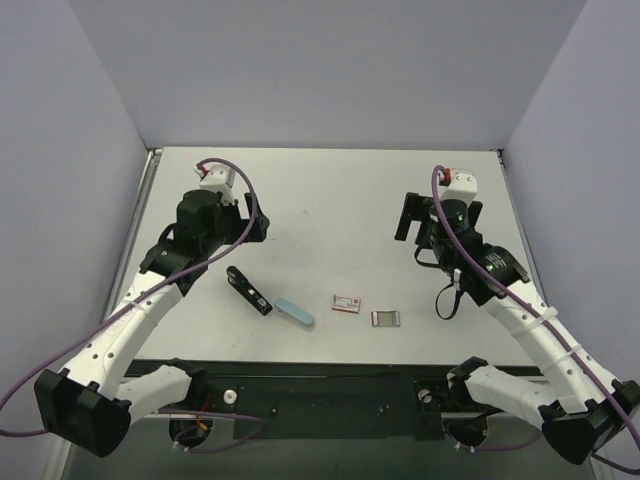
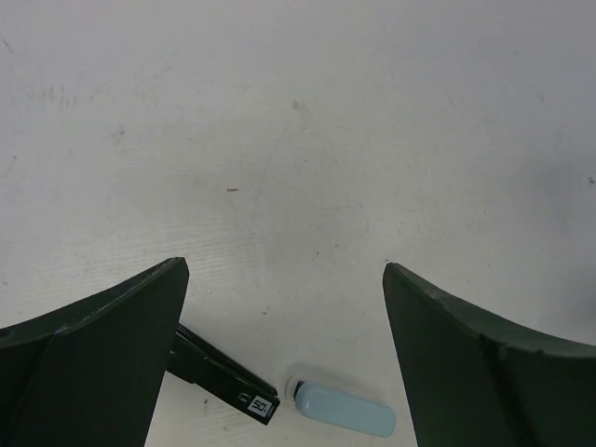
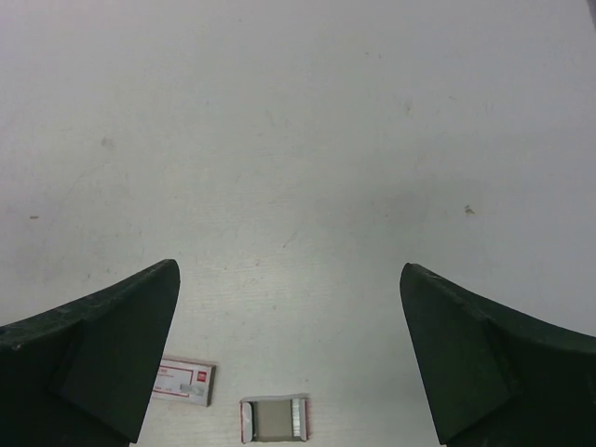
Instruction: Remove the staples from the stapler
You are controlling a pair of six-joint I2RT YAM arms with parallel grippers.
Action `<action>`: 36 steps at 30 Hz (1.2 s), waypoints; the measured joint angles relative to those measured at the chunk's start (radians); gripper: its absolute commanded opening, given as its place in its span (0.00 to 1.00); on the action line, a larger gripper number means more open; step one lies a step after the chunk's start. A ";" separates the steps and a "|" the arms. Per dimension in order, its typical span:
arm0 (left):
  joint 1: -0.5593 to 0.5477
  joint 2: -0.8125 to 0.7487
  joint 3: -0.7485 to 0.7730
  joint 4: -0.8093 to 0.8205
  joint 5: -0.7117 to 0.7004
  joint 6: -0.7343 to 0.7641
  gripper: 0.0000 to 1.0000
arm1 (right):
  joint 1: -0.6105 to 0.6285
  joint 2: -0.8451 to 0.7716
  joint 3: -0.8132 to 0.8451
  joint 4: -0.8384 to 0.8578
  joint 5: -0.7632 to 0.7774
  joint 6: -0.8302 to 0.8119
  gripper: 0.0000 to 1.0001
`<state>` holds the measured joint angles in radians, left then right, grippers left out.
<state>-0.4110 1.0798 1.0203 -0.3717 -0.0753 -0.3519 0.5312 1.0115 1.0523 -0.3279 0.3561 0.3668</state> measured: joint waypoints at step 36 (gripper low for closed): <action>0.103 0.150 -0.033 -0.290 -0.313 -0.378 0.88 | 0.051 0.056 -0.079 -0.004 -0.100 -0.022 1.00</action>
<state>-0.3080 1.2293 0.9871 -0.6613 -0.3882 -0.7303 0.5827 1.0676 0.9730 -0.3317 0.2565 0.3450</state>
